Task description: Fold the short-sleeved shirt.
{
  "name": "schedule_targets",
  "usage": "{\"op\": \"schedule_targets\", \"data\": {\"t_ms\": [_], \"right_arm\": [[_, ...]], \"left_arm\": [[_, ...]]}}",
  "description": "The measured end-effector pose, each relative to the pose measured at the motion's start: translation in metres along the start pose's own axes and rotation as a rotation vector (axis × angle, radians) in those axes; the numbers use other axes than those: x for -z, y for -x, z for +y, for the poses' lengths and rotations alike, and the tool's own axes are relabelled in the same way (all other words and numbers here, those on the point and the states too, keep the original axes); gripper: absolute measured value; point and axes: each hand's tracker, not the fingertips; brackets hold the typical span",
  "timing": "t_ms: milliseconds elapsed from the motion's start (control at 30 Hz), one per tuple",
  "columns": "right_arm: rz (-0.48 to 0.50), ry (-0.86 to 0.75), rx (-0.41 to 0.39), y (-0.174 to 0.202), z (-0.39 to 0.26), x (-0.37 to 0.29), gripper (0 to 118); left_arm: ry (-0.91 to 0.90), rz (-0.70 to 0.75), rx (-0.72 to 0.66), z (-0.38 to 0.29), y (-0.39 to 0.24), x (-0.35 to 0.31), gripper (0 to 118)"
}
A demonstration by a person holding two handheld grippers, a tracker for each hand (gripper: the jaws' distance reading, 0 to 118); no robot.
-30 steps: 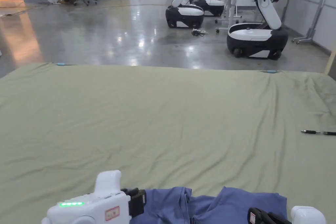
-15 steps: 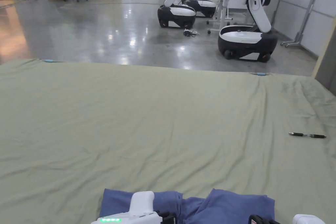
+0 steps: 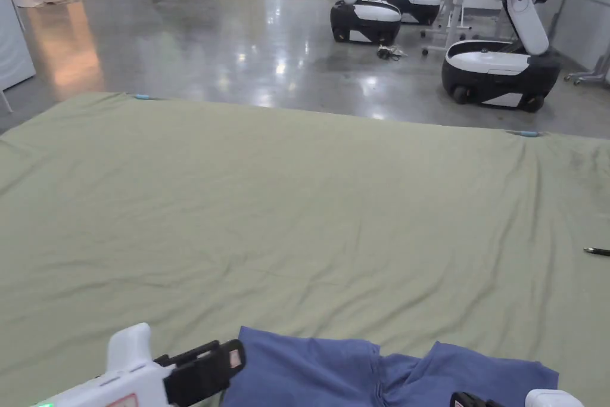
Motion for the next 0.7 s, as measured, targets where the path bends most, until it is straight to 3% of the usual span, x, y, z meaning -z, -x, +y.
{"op": "schedule_targets", "data": {"t_ms": [200,333,367,433,500,533,567,633,700], "right_arm": [[-0.001,0.004,0.021,0.004,0.0,0.0,6],[-0.004,-0.005,0.004,0.009,0.003,-0.005,6],[-0.004,-0.007,0.001,0.009,0.004,-0.006,6],[-0.004,-0.012,0.004,0.008,0.004,-0.008,6],[-0.004,-0.015,0.01,0.008,0.004,-0.009,6],[-0.006,-0.016,0.011,0.008,0.004,-0.01,6],[-0.008,-0.018,0.012,0.007,0.004,-0.01,6],[-0.005,-0.02,0.018,0.006,0.003,-0.011,6],[0.0,-0.019,0.022,0.005,0.003,-0.011,6]], "left_arm": [[0.262,-0.271,-0.362,-0.015,0.065,0.048,78],[0.269,-0.499,-0.486,-0.031,0.058,0.086,74],[0.296,-0.483,-0.484,-0.035,0.049,0.095,61],[0.343,-0.404,-0.41,-0.037,0.033,0.108,15],[0.368,-0.163,-0.285,-0.043,0.018,0.111,12],[0.332,-0.248,-0.309,-0.04,0.014,0.108,12],[0.325,-0.224,-0.33,-0.034,0.011,0.1,12],[0.274,-0.121,-0.246,-0.026,0.006,0.084,12],[0.221,-0.117,-0.292,-0.016,0.014,0.067,12]]}}
